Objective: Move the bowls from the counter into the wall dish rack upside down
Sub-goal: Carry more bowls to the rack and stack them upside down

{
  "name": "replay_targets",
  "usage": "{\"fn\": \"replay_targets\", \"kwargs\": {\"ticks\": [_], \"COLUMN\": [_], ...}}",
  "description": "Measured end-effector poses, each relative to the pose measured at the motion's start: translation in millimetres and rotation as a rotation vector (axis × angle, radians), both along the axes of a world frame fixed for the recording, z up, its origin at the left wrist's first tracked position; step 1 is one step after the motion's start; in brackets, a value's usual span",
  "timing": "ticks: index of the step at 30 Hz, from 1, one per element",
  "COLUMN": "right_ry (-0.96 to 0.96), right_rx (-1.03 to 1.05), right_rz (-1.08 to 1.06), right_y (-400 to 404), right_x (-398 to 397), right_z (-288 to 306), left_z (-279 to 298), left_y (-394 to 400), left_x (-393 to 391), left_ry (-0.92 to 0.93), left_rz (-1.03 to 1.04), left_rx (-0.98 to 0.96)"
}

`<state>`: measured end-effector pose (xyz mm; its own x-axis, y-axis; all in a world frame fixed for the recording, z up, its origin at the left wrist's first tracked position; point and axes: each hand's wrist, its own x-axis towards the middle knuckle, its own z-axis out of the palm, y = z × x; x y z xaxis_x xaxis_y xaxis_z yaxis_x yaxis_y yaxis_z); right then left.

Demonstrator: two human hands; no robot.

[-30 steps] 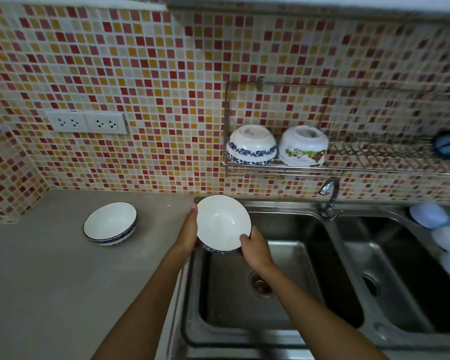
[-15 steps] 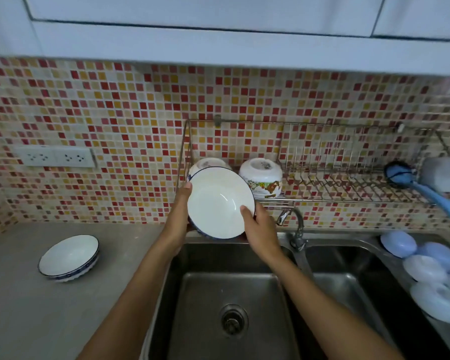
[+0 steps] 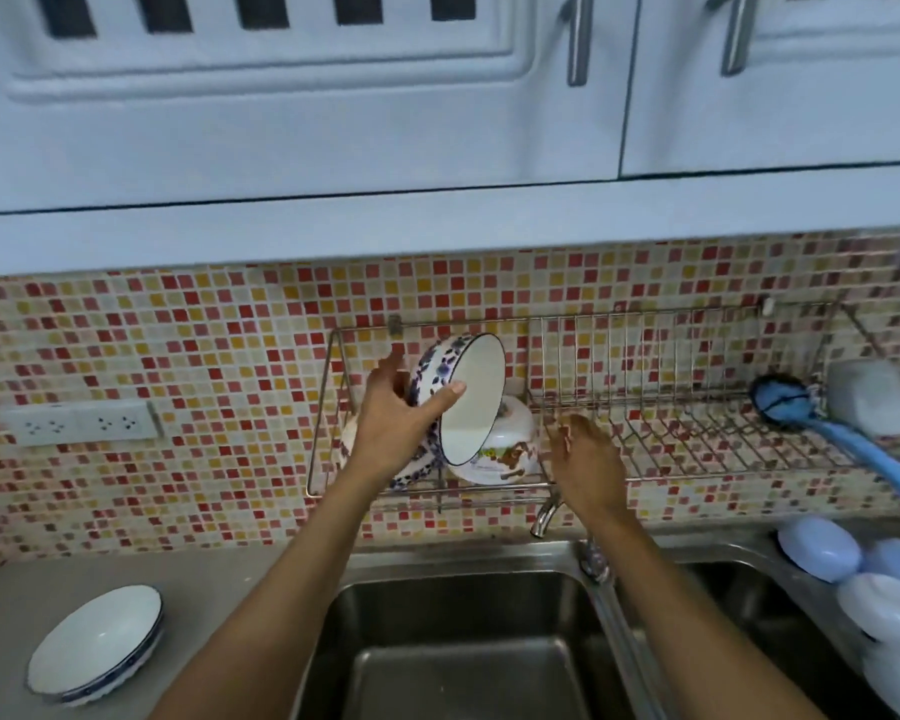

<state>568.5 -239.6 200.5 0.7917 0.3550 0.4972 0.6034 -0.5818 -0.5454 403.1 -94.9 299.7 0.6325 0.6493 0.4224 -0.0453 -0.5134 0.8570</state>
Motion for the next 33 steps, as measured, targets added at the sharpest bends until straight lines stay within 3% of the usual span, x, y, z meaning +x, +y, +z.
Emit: {"fn": "replay_targets", "kwargs": {"ticks": [3,8,11,19,33], "right_ry": [-0.136,-0.131,-0.159,-0.139,-0.140], "right_rx": [-0.173,-0.318,-0.336,-0.352,-0.324], "right_rz": [-0.067,-0.089,-0.075,-0.040,-0.083], "right_y": [5,5,5,2,5], "right_x": [1,3,3,1,1], "right_z": [-14,-13,-15,-9,-13], "left_z": [3,-7,-20,-49,-77], "left_y": [-5,-7,-3,9,18], "left_x": [23,56,71,90,95], "left_ry": [0.056,0.173,0.281,0.503,0.539], "left_rz": [-0.044,-0.039,-0.063,-0.066,-0.137], "left_rx": [0.208,0.743,0.906,0.970,1.023]}}
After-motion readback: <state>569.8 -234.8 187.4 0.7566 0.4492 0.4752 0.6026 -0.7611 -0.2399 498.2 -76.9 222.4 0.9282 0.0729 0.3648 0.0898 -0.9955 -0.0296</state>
